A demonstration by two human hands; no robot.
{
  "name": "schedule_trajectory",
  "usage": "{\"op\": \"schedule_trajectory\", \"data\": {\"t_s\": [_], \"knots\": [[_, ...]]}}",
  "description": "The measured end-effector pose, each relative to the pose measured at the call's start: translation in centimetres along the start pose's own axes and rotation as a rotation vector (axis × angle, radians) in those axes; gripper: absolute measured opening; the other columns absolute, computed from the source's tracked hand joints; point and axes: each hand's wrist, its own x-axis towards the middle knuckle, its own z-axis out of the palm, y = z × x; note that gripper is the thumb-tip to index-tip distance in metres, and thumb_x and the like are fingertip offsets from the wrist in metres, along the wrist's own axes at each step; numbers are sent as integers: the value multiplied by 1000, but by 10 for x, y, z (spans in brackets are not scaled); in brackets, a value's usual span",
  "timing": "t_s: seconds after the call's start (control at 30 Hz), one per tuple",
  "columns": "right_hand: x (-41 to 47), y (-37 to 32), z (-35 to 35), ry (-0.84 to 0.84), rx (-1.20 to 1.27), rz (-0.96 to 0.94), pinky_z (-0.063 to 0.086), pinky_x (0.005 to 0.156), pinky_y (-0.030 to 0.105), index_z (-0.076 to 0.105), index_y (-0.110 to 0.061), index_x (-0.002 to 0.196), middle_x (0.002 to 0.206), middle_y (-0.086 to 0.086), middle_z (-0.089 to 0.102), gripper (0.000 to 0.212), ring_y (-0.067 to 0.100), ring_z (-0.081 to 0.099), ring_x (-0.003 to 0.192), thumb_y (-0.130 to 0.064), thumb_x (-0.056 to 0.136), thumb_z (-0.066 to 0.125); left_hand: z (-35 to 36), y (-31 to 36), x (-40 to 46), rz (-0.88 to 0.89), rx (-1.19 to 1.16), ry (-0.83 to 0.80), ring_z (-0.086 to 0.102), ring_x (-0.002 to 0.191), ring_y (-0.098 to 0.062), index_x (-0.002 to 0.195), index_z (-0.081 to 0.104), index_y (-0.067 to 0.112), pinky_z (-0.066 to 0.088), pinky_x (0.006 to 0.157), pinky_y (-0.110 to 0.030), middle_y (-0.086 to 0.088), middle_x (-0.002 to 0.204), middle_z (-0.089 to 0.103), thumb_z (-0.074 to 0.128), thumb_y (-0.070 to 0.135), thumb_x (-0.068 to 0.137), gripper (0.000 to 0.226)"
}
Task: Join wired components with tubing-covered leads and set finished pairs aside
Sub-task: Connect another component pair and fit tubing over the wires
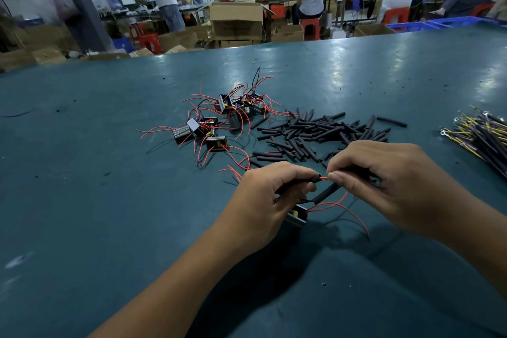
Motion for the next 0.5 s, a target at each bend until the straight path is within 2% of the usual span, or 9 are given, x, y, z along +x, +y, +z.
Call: {"op": "schedule_trajectory", "data": {"t_s": [0.1,0.23,0.3,0.4,0.5], "knots": [[-1,0,1,19,12,4,41,67,14,70,-9,89,78,-7,62,12,5,51,70,-17,91,62,1,0,0,23,26,10,65,80,-4,108,73,5,53,74,-20,4,90,69,66,7,93,17],[-1,0,2,7,28,13,40,68,11,69,-11,90,80,-11,61,10,2,51,71,-18,91,63,2,0,0,22,33,21,66,79,-12,102,73,6,55,75,-29,0,90,71,69,6,91,12],[-1,1,2,2,35,10,41,68,13,69,-12,90,80,-11,60,9,2,51,71,-18,91,63,1,0,-1,10,7,27,67,80,-12,101,72,6,55,76,-31,-1,90,71,70,6,90,11],[0,2,3,3,45,-8,43,68,17,68,-12,90,81,-10,60,10,4,52,72,-19,93,61,1,0,-1,-14,-43,36,69,79,-12,100,71,6,57,78,-30,0,87,72,71,5,90,11],[-1,3,3,-6,53,-15,44,69,18,68,-12,92,82,-10,60,12,3,53,74,-20,94,60,3,1,-1,39,-9,59,70,77,-8,100,73,3,55,76,-20,-1,84,73,70,5,90,11]]}}
